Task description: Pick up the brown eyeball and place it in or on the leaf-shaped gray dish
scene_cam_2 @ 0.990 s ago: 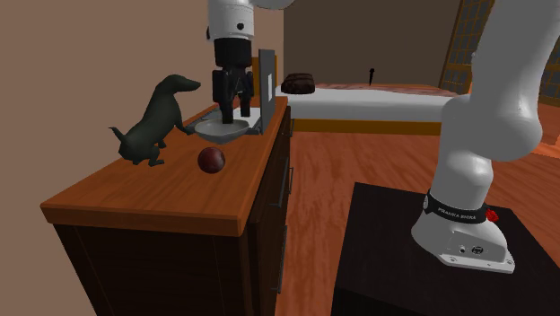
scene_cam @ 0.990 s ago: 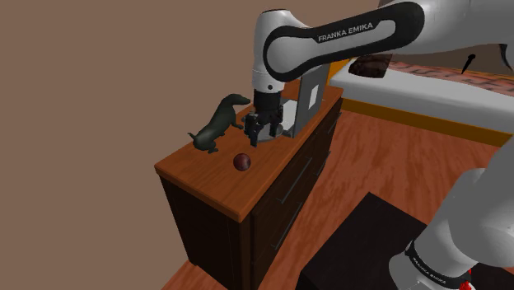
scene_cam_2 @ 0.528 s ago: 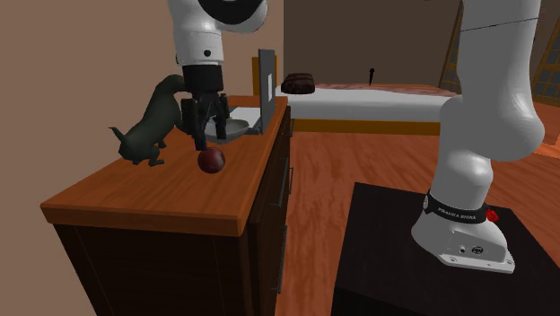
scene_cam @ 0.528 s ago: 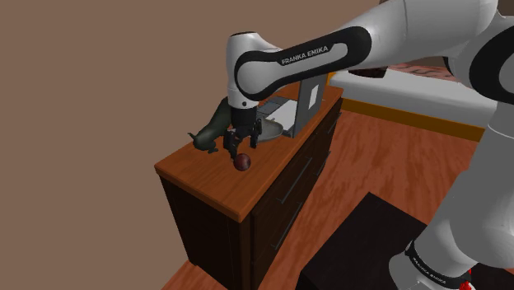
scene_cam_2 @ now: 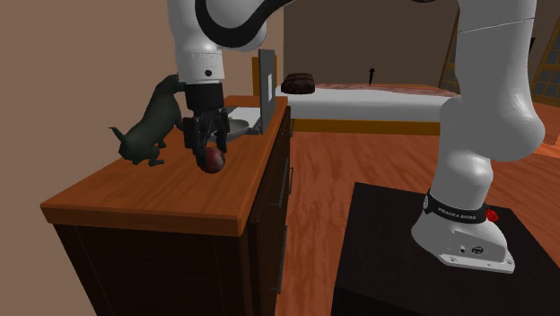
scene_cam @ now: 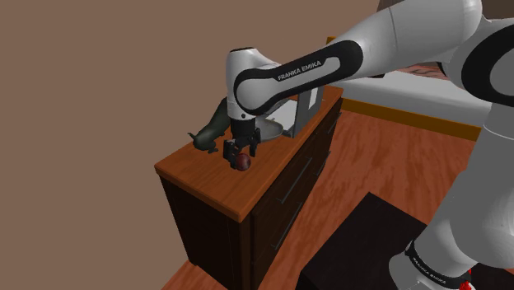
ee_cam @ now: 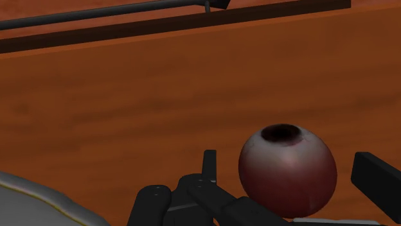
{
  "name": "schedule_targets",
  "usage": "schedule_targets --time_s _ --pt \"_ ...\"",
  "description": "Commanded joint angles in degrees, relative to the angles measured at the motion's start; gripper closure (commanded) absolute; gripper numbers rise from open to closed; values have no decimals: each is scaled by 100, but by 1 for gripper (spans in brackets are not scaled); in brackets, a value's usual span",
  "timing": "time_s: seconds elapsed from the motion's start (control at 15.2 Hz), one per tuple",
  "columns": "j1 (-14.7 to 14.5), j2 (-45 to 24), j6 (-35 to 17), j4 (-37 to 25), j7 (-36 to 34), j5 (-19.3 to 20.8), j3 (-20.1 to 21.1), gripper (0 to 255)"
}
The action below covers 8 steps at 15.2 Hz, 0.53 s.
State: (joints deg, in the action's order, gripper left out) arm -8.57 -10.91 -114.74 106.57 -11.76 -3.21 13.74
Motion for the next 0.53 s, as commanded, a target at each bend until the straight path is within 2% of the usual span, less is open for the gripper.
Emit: schedule_targets --time_s 0.0,0.33,0.4,0.46 --pt "-1 -8 -19 9 -2 2 0 0" --pt "-1 -8 -18 8 -2 2 0 0" --pt "-1 -8 -18 8 -2 2 0 255" --pt "-1 -8 -18 8 -2 2 0 255"
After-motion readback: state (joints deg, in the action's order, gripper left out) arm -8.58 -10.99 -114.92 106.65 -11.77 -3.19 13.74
